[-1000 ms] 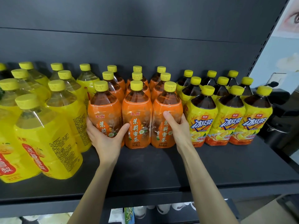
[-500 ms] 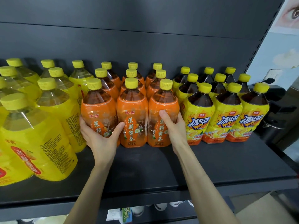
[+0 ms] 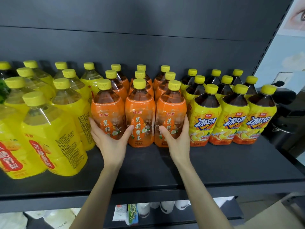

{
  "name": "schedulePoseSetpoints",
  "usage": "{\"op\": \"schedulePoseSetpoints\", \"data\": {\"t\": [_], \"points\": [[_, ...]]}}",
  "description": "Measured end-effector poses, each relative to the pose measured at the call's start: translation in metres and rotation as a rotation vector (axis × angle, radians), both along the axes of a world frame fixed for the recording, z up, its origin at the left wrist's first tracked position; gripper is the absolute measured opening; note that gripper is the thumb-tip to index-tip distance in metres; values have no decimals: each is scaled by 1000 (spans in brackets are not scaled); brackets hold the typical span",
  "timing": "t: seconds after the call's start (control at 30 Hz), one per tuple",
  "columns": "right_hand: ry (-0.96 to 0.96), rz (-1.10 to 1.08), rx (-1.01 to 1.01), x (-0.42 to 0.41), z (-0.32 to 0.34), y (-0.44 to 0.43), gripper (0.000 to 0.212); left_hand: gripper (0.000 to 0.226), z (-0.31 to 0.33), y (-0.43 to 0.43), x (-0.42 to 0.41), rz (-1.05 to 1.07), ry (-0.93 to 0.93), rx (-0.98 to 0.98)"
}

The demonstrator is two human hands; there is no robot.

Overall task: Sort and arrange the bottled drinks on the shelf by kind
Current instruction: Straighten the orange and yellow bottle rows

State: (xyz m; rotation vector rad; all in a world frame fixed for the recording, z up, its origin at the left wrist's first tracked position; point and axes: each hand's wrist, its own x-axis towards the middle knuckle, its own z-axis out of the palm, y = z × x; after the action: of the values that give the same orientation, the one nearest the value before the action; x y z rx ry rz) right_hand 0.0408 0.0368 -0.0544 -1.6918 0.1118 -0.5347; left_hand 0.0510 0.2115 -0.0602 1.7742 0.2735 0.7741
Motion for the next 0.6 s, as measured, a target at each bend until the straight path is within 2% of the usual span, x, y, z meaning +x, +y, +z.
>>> {"op": "schedulePoseSetpoints", "data": {"t": [0.17, 0.6], "points": [[14, -62, -121, -3, -7, -1, 93, 124, -8, -6, -8, 19, 38, 58], [53, -87, -211, 3, -6, -2, 92, 123, -6, -13, -1, 110, 71, 86]]}}
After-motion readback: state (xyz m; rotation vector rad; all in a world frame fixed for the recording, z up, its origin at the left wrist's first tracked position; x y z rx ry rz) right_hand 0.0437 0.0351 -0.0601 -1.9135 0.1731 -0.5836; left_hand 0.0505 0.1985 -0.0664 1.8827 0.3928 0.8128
